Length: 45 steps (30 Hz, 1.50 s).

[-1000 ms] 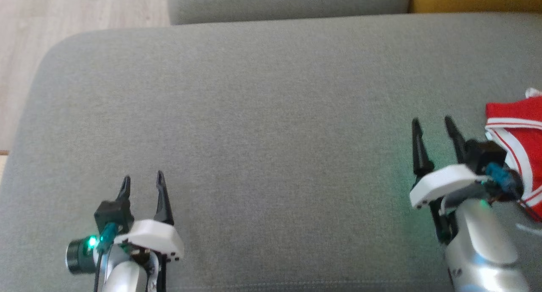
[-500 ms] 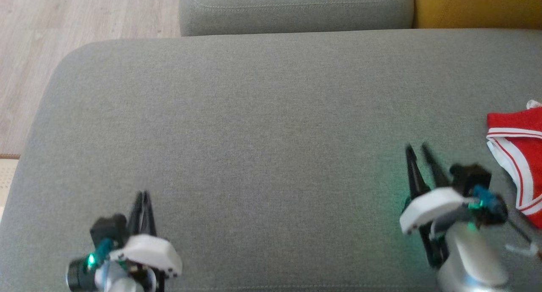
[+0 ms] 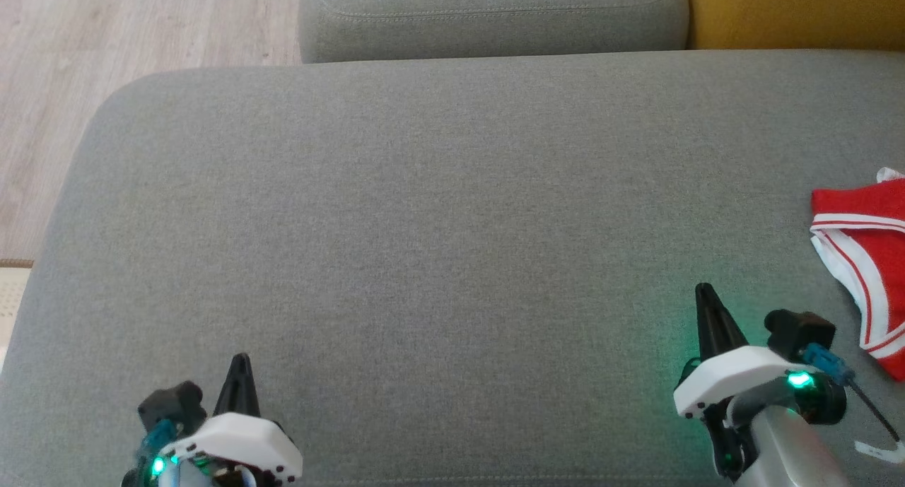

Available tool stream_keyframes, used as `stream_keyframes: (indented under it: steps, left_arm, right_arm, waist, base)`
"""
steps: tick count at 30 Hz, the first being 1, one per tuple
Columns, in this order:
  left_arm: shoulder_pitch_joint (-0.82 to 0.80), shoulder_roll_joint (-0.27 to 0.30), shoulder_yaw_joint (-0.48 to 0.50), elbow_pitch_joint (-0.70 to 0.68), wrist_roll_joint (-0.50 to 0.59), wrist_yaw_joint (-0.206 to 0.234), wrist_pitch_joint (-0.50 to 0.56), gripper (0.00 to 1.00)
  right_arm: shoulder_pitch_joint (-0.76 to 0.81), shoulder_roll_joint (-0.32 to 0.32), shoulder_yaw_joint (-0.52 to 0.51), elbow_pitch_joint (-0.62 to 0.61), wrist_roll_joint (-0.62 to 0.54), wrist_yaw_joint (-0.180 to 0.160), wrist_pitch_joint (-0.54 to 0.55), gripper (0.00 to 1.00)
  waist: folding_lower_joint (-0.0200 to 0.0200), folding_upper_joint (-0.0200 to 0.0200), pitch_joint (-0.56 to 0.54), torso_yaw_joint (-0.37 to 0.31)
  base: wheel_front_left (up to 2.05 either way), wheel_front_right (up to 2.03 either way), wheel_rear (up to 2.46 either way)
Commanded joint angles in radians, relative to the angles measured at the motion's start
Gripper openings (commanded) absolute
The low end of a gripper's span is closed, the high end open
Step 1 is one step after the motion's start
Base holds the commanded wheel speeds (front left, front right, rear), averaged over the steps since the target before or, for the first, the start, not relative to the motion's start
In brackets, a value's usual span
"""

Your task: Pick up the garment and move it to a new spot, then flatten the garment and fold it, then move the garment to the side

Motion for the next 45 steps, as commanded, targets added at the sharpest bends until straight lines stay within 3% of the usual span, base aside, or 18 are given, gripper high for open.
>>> stream_keyframes:
  steps: [1,45]
  left_arm:
    - [-0.040,0.007,0.021,-0.039,-0.028,-0.010,0.007,0.00]
    - [-0.064,0.013,0.100,-0.106,-0.529,-0.102,0.132,0.00]
  right_arm:
    - [-0.043,-0.006,-0.003,-0.042,0.032,0.000,0.004,0.00]
    - [0.027,-0.005,-0.047,-0.214,0.566,0.000,0.129,0.00]
  waist:
    - [0.0000,-0.0001,-0.001,0.000]
    - [0.0000,-0.0001,-0.016,-0.006]
  base:
    - [0.00,0.00,0.00]
    - [0.00,0.00,0.00]
